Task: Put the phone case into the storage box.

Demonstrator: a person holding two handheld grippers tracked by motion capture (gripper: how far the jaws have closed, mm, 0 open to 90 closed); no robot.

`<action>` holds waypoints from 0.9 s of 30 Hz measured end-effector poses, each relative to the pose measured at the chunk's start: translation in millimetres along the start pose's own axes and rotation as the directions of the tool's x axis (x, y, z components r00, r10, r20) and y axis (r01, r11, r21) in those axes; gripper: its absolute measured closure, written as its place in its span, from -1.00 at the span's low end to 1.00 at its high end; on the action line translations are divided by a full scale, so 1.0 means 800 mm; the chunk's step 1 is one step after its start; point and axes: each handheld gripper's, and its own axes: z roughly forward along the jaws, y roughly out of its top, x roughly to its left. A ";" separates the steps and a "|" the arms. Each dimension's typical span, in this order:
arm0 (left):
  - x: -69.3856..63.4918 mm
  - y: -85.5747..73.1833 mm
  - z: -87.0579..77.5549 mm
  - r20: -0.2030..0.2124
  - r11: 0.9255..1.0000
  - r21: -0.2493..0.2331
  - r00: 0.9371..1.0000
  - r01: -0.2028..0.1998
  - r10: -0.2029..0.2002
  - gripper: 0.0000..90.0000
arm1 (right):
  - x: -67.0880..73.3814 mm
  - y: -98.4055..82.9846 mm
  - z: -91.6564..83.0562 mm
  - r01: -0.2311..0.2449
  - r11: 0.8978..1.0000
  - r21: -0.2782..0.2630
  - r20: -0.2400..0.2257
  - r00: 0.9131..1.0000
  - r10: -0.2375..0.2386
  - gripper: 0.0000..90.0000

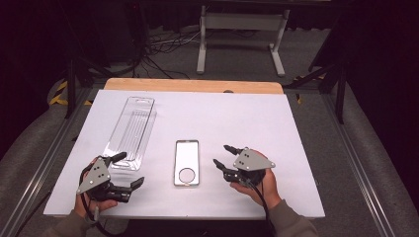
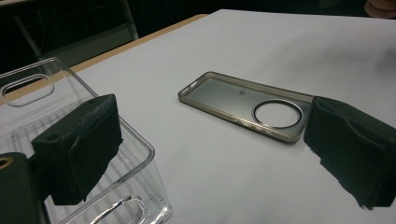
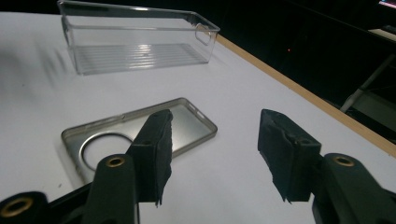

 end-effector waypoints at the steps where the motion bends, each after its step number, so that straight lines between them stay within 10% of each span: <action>1: 0.000 0.000 0.000 0.001 1.000 -0.001 1.000 0.003 -0.003 -0.89 | -0.003 0.005 0.008 -0.014 1.000 0.003 -0.006 1.000 0.014 0.08; 11: 0.000 0.000 -0.001 0.012 1.000 0.003 1.000 0.006 -0.006 -0.89 | -0.005 0.033 0.050 -0.023 0.999 -0.026 -0.042 0.999 0.022 0.04; 20: 0.001 -0.001 -0.002 0.016 1.000 -0.004 1.000 0.007 -0.007 -0.89 | -0.012 0.054 0.084 -0.059 0.997 -0.051 -0.047 0.997 0.056 -0.52; 27: 0.001 -0.001 -0.002 0.018 1.000 -0.010 1.000 0.012 -0.012 -0.90 | -0.016 0.058 0.113 -0.055 0.998 -0.005 -0.086 0.995 0.054 -0.57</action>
